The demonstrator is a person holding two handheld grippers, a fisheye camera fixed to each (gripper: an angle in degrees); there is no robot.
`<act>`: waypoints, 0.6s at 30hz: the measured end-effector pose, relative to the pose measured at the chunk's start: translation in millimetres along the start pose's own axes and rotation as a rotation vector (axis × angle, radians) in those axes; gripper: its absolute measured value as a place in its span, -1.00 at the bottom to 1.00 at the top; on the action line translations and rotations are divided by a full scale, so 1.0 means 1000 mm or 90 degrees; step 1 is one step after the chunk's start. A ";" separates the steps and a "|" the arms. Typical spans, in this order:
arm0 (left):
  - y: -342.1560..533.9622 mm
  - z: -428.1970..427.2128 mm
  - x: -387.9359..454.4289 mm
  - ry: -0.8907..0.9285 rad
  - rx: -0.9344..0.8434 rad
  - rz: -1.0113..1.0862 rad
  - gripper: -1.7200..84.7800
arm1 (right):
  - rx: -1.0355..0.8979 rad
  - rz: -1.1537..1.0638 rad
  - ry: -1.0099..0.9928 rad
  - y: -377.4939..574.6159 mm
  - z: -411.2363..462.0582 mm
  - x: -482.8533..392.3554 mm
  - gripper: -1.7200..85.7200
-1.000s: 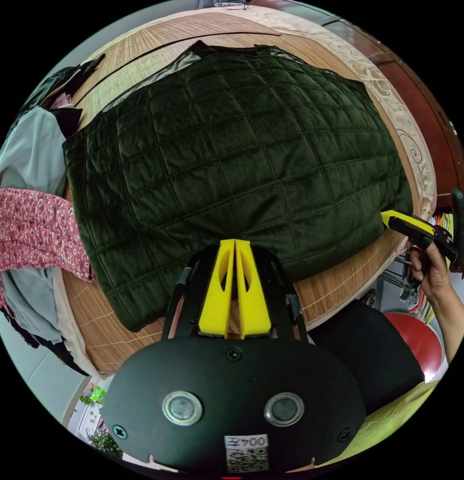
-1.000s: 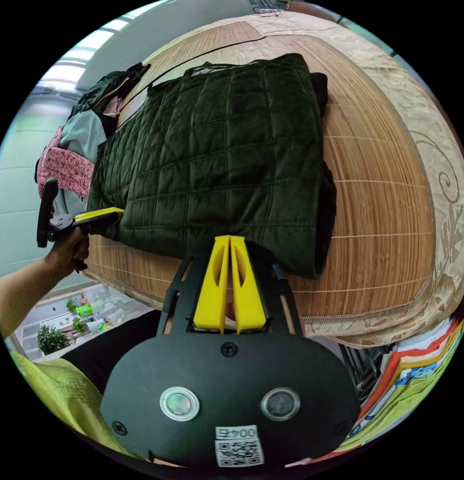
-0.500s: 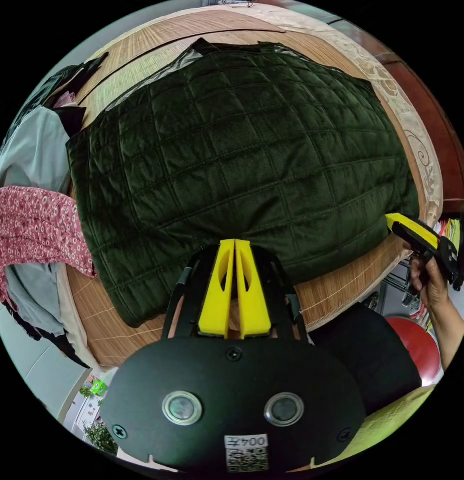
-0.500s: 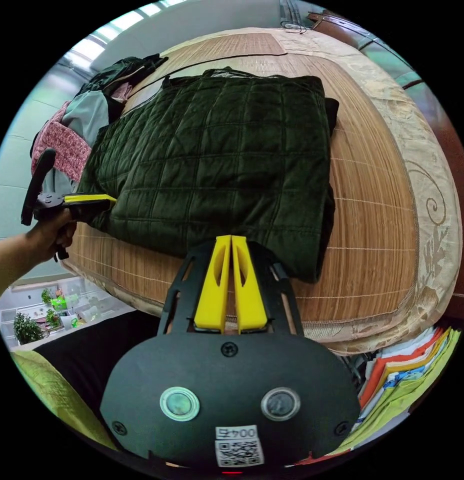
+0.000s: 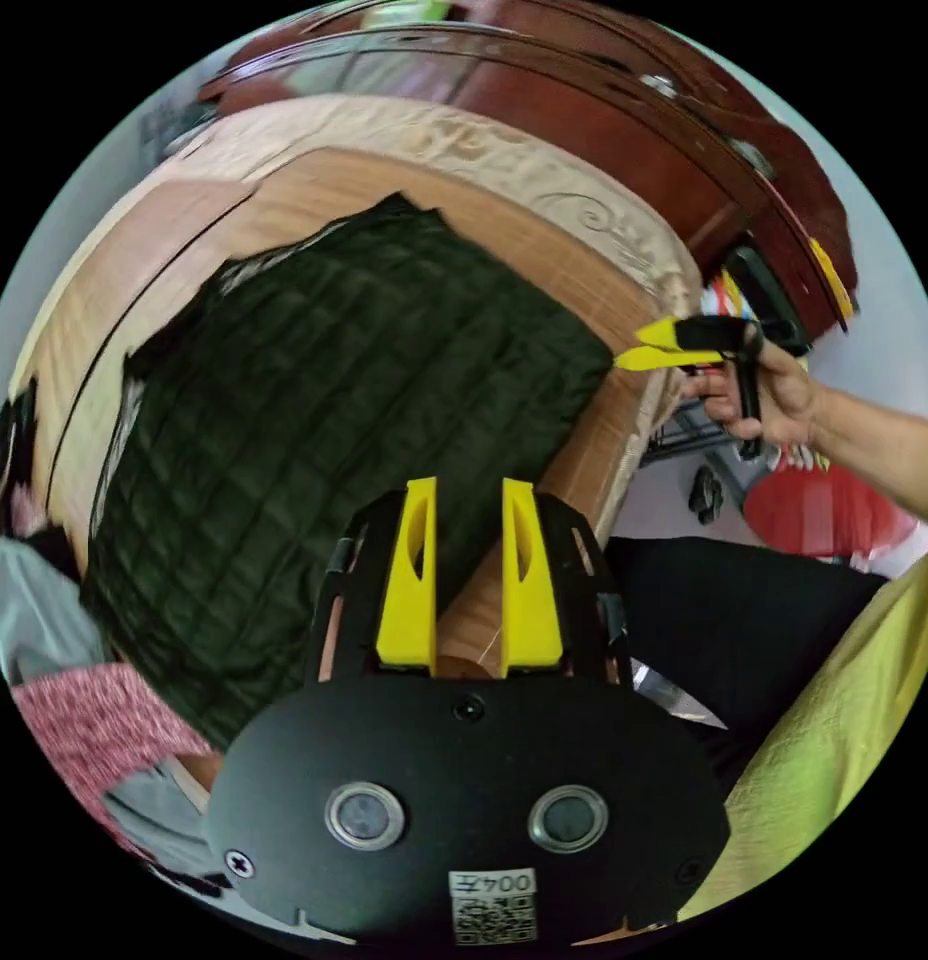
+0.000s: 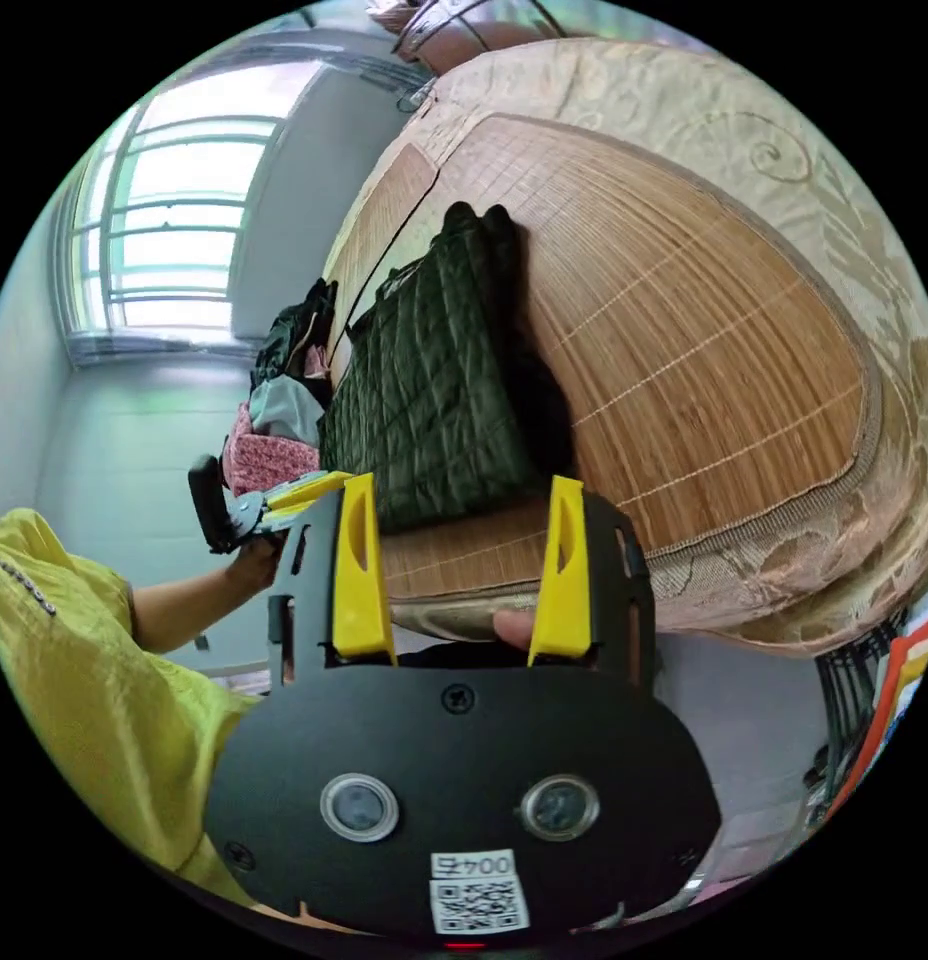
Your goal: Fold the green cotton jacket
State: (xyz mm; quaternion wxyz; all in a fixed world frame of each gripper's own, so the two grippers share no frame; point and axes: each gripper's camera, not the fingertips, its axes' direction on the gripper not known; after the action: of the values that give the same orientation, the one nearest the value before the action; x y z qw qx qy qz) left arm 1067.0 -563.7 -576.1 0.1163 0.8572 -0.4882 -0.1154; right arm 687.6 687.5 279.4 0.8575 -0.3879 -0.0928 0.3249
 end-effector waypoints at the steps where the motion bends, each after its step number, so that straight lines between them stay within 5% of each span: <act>1: -0.009 0.006 0.018 -0.006 0.003 0.042 -0.72 | -0.026 0.020 -0.023 -0.005 0.003 0.009 -0.36; 9: -0.034 0.049 0.087 -0.046 -0.008 0.185 -0.62 | -0.057 0.098 -0.009 -0.030 0.016 0.028 -0.79; 15: -0.031 0.065 0.134 -0.187 0.003 0.234 -0.62 | -0.064 0.059 -0.093 -0.033 -0.012 -0.006 -0.82; 18: -0.024 0.072 0.141 -0.296 0.002 0.191 -0.83 | -0.097 -0.006 -0.065 -0.038 -0.025 -0.027 -0.82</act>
State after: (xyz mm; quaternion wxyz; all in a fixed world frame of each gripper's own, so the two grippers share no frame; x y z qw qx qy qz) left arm 1134.0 -679.9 -664.1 0.0154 0.7260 -0.6235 -0.2896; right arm 696.0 637.0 292.3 0.8210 -0.4346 -0.1629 0.3325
